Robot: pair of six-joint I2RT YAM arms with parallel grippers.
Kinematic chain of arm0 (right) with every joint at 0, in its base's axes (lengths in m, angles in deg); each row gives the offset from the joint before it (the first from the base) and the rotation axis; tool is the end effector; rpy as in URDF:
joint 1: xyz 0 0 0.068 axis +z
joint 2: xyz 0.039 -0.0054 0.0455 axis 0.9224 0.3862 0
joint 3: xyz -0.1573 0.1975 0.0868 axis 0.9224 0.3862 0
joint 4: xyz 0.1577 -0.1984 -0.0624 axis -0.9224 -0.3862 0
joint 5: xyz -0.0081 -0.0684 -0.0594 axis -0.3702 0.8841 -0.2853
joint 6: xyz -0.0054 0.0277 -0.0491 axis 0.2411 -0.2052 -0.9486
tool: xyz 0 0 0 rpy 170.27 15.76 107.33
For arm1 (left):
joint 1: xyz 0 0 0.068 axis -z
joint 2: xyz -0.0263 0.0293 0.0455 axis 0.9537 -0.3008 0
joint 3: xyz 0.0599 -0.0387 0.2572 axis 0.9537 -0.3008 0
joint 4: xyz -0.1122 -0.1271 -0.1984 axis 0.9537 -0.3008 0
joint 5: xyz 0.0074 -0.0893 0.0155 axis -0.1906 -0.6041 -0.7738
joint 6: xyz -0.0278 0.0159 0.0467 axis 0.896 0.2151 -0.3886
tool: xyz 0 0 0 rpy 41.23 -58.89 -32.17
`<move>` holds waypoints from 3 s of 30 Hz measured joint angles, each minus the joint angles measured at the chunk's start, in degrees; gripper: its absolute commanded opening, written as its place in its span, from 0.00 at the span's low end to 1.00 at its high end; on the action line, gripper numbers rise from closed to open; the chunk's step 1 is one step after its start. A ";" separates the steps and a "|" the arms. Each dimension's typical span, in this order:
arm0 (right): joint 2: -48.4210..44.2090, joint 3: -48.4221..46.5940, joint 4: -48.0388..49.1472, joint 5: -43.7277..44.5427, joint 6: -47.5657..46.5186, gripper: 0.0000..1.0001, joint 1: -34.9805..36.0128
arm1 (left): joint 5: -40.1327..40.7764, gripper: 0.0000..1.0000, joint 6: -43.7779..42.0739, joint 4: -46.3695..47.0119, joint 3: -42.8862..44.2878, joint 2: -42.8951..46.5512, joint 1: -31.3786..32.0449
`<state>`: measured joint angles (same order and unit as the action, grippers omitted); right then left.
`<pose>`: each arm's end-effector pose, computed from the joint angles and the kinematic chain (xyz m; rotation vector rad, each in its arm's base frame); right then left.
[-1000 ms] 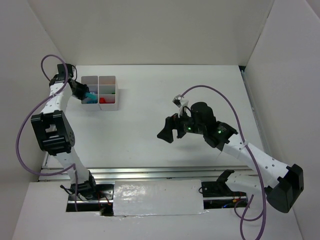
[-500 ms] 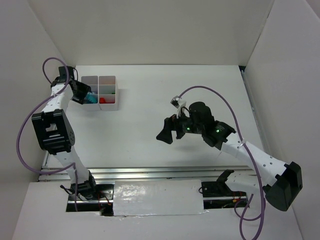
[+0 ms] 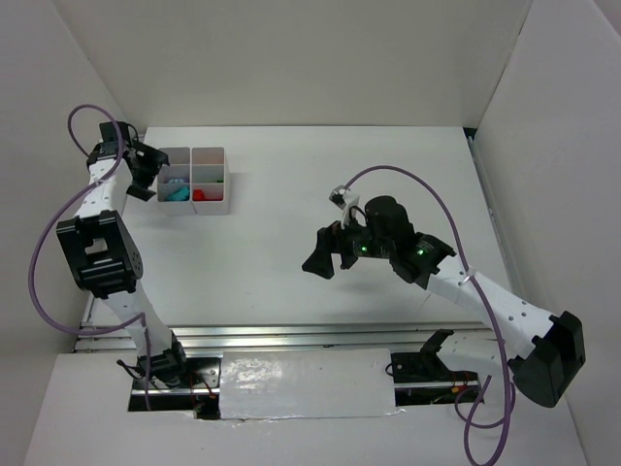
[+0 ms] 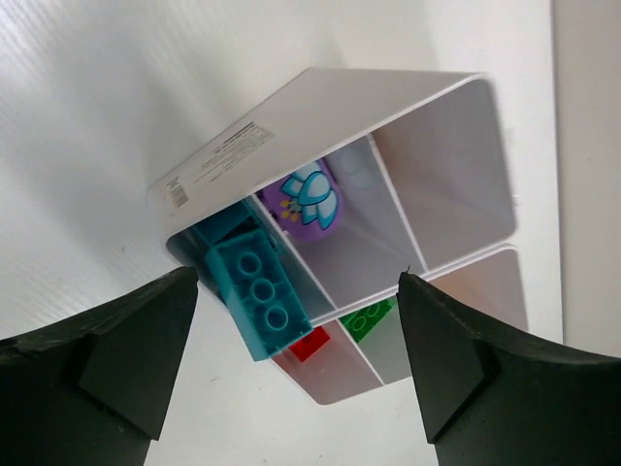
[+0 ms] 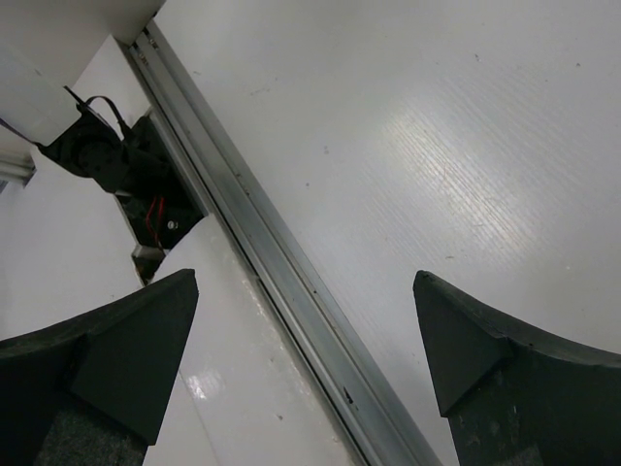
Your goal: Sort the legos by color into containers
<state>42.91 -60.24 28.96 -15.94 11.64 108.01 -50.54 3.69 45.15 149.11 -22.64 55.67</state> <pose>0.1793 0.1759 0.3054 -0.7195 2.0455 1.0365 0.4111 0.1255 0.2675 -1.4880 1.9142 -0.2998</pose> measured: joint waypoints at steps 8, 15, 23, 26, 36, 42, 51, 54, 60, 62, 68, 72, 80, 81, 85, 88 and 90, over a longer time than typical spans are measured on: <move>1.46 -0.74 -0.04 -0.02 0.02 1.00 0.00 | -2.16 0.79 -2.71 1.44 1.27 -0.04 -0.04; 1.53 -0.74 -0.20 0.24 0.24 1.00 0.00 | -3.08 0.79 -4.92 3.89 -5.97 3.67 0.33; 3.80 -0.87 0.28 -0.57 0.87 1.00 0.00 | -6.58 0.78 -6.93 8.74 -14.19 10.67 3.50; 5.05 -1.62 0.11 -0.72 0.85 1.00 0.00 | -8.63 0.77 -6.78 10.01 -16.26 10.16 4.66; 5.03 -1.92 0.17 -0.98 0.85 1.00 0.00 | -9.31 0.77 -5.64 11.41 -14.53 6.73 4.74; 4.98 -1.92 -0.02 -0.90 0.66 1.00 0.00 | -8.11 0.76 -5.66 11.80 -12.22 5.14 4.63; 4.68 -1.92 -0.42 -0.68 0.42 1.00 0.00 | -7.48 0.79 -5.88 12.39 -12.11 5.14 3.96; 4.68 -1.92 -0.42 -0.70 0.39 1.00 0.00 | -7.93 0.80 -5.81 12.20 -12.11 5.14 3.91; 4.70 -1.92 -0.42 -0.70 0.42 1.00 0.00 | -8.11 0.80 -5.77 12.17 -13.07 5.16 3.89; 4.70 -1.92 -0.42 -0.72 0.42 1.00 0.00 | -8.31 0.80 -5.77 12.31 -13.68 5.16 3.89; 4.87 -1.92 -0.42 -0.79 0.37 1.00 0.00 | -9.49 0.81 -5.55 13.14 -15.19 5.16 3.89; 5.05 -1.95 -0.42 -0.94 0.20 1.00 0.00 | -10.14 0.81 -5.31 14.56 -15.52 5.16 3.89; 5.07 -2.36 -0.55 -0.94 -0.04 1.00 0.00 | -10.45 0.81 -5.09 15.69 -15.21 4.04 3.89; 5.07 -2.49 -0.61 -0.94 -0.07 1.00 0.00 | -10.43 0.81 -5.09 15.72 -15.21 3.82 3.89; 5.09 -2.84 -0.83 -0.94 -0.22 1.00 0.00 | -10.27 0.81 -5.14 16.04 -14.97 2.78 3.85; 5.14 -3.10 -0.92 -0.94 -0.26 1.00 0.00 | -10.27 0.82 -5.16 16.11 -14.88 2.64 3.80; 5.16 -3.26 -0.96 -0.94 -0.33 1.00 0.00 | -10.27 0.83 -5.27 16.00 -14.88 3.02 3.78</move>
<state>48.07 -63.50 28.00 -16.87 11.32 108.01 -60.81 -1.58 61.15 134.22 -19.62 59.45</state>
